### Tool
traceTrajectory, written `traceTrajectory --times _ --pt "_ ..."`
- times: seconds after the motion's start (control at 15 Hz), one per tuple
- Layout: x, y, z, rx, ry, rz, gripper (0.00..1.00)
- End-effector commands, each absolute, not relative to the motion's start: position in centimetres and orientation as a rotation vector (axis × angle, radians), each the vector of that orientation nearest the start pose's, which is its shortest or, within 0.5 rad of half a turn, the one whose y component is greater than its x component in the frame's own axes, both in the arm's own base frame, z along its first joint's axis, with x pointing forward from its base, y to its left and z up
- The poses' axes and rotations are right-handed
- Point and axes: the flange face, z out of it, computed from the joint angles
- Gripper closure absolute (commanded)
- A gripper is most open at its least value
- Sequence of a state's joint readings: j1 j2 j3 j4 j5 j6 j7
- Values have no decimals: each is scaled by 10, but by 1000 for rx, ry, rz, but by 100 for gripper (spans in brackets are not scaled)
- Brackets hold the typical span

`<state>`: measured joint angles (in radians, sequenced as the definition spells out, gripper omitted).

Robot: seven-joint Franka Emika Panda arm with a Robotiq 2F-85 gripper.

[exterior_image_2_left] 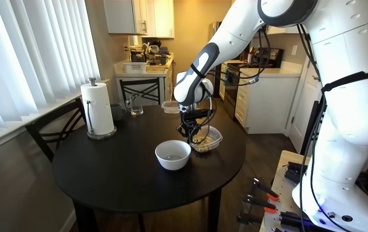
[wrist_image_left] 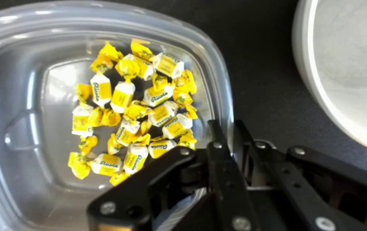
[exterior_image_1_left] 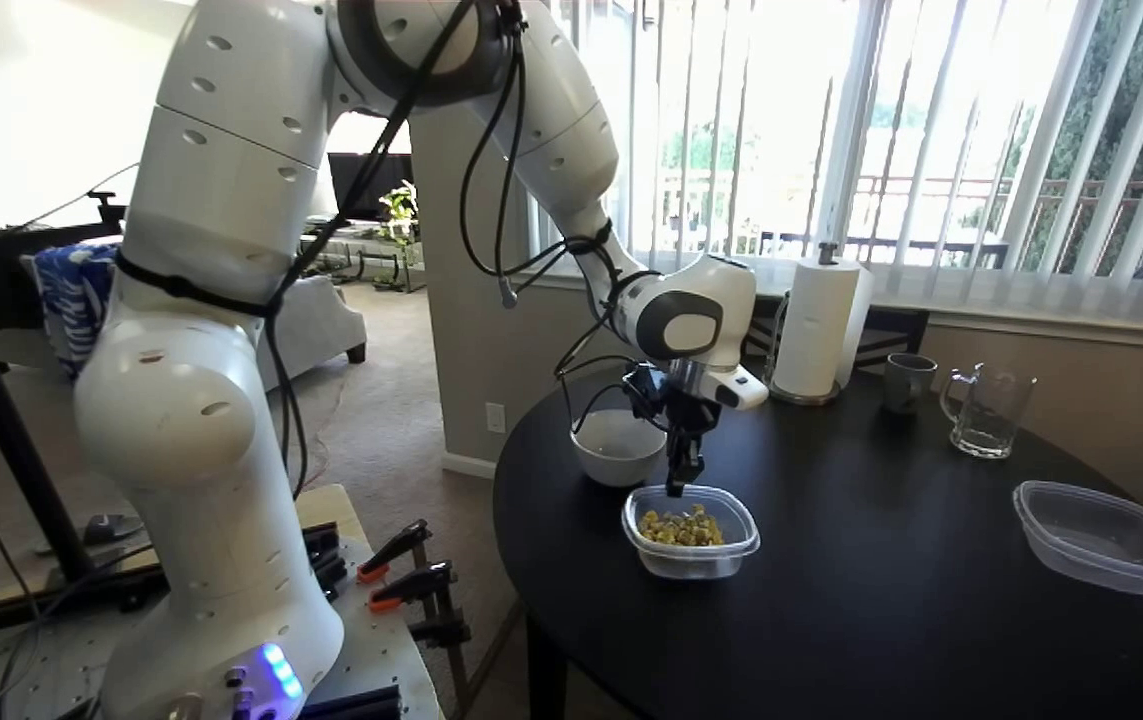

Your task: Pick up the clear lunch box containing a yellow substance and pour the yellow substance into the white bowl

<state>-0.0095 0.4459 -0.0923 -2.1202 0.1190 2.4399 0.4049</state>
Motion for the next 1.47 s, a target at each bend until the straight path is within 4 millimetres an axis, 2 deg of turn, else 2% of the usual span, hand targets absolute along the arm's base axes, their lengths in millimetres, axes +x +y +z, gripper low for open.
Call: traceTrajectory --times 0.0,0.47,0.6,0.87,1.4 --pt "547 -55 221 -2904 838 151 98" --pt "502 -47 326 -2679 604 -88 98" --pt "493 -43 345 -2639 550 -114 98" --pt "481 -33 365 -2596 459 -93 98" --pt "472 10 388 -2428 130 -24 98"
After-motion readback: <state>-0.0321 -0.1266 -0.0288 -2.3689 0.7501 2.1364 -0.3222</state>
